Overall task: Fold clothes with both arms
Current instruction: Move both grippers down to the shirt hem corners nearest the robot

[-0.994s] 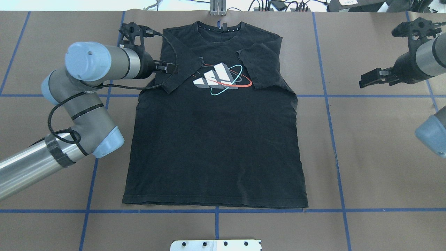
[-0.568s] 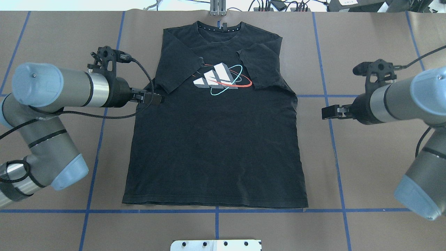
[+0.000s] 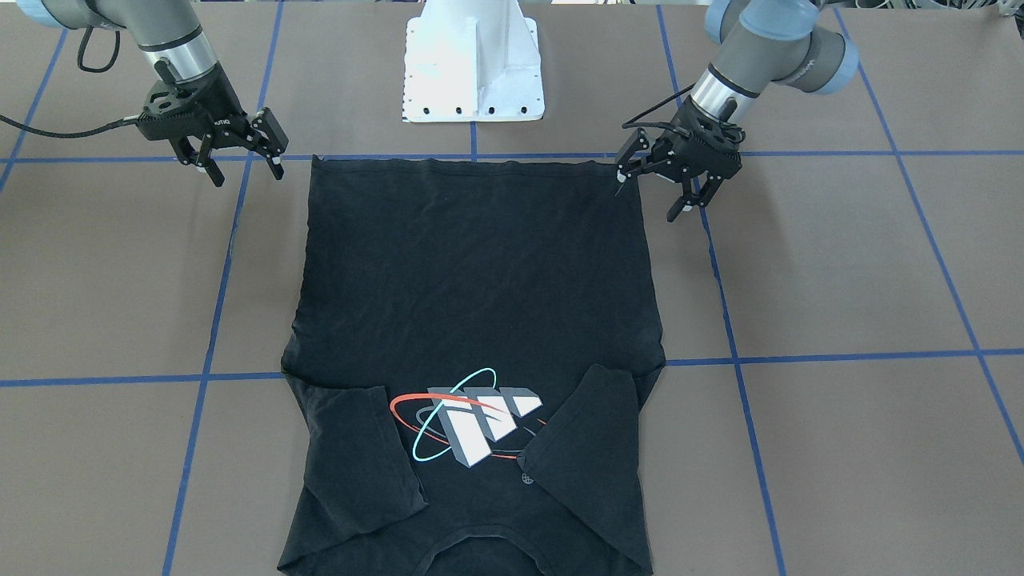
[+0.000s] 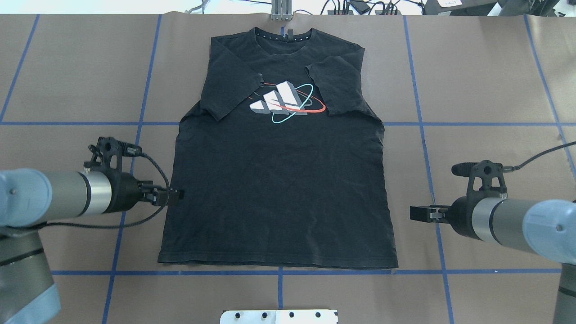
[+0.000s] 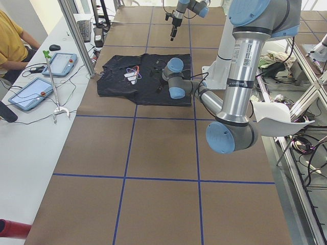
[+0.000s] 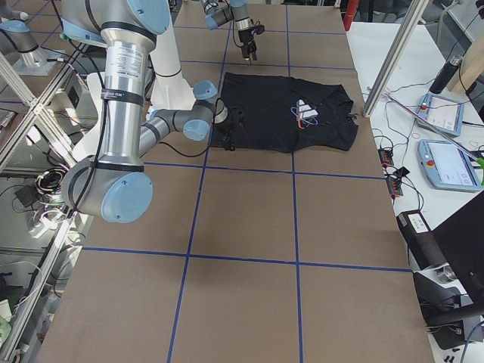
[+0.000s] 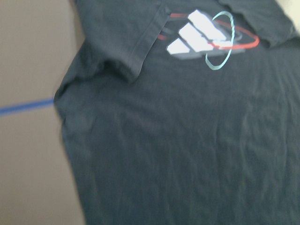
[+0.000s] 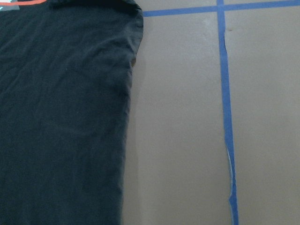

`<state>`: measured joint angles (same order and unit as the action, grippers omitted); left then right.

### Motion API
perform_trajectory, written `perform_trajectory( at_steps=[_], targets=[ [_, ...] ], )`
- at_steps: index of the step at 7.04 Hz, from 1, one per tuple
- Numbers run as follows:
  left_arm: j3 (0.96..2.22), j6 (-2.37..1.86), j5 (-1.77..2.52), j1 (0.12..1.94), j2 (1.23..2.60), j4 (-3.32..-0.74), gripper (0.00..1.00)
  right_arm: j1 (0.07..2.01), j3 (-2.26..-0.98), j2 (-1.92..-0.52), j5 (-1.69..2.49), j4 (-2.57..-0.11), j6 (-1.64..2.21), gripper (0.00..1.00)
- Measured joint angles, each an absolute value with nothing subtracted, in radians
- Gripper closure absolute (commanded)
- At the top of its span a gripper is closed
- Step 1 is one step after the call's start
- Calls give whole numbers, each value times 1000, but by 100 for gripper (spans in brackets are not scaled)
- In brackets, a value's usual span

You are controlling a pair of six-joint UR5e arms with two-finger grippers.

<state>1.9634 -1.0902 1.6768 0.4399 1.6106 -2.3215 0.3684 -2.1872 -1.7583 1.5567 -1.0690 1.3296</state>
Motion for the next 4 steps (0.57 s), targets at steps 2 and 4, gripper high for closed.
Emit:
perform_trajectory(
  at_steps=[2, 4],
  targets=[
    [1972, -1184, 1603, 317, 1557, -2321, 0, 344, -2192, -1780, 1531, -1059, 1340, 0],
    [1972, -1235, 1589, 253, 1531, -2321, 11, 341, -2197, -1782, 1528, -1059, 1341, 0]
  ],
)
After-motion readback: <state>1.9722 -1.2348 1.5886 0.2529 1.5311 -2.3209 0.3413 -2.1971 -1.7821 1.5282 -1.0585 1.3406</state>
